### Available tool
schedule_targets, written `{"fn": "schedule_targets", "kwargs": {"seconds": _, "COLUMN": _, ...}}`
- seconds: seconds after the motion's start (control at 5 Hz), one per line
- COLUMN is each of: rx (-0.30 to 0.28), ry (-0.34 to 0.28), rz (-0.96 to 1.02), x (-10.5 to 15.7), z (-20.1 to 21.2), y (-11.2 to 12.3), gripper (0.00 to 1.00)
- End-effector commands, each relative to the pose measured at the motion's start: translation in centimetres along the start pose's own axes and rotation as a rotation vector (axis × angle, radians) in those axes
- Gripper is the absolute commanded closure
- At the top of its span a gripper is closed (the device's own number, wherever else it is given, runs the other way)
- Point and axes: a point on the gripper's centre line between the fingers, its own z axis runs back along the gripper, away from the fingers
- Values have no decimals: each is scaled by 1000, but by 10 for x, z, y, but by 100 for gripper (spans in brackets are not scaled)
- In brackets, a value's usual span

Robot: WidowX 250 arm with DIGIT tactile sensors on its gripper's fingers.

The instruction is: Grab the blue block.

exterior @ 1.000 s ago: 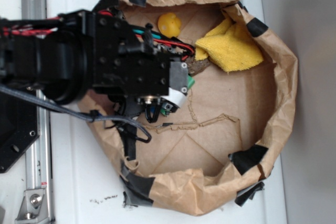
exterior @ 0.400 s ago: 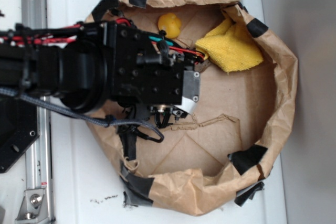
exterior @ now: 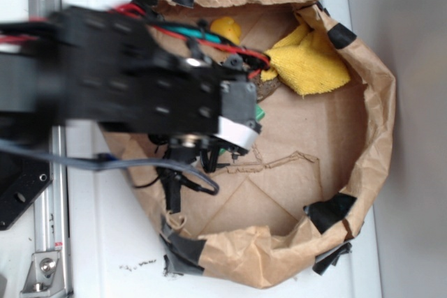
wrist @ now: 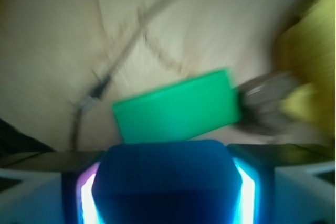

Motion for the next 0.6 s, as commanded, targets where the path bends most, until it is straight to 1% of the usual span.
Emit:
{"fn": "schedule_targets", "kwargs": {"seconds": 0.0, "rx": 9, "ry": -10, "rz": 165, "x": 51, "z": 88, "y": 15, "gripper": 100}}
{"fn": "schedule_targets", "kwargs": {"seconds": 0.2, "rx": -14, "ry": 46, "rz": 212, "x": 62, "z": 82, "y": 9, "gripper": 100}}
{"fn": "schedule_targets", "kwargs": {"seconds": 0.4, "rx": -34, "ry": 56, "rz": 268, "x": 63, "z": 77, "y": 13, "gripper": 100}}
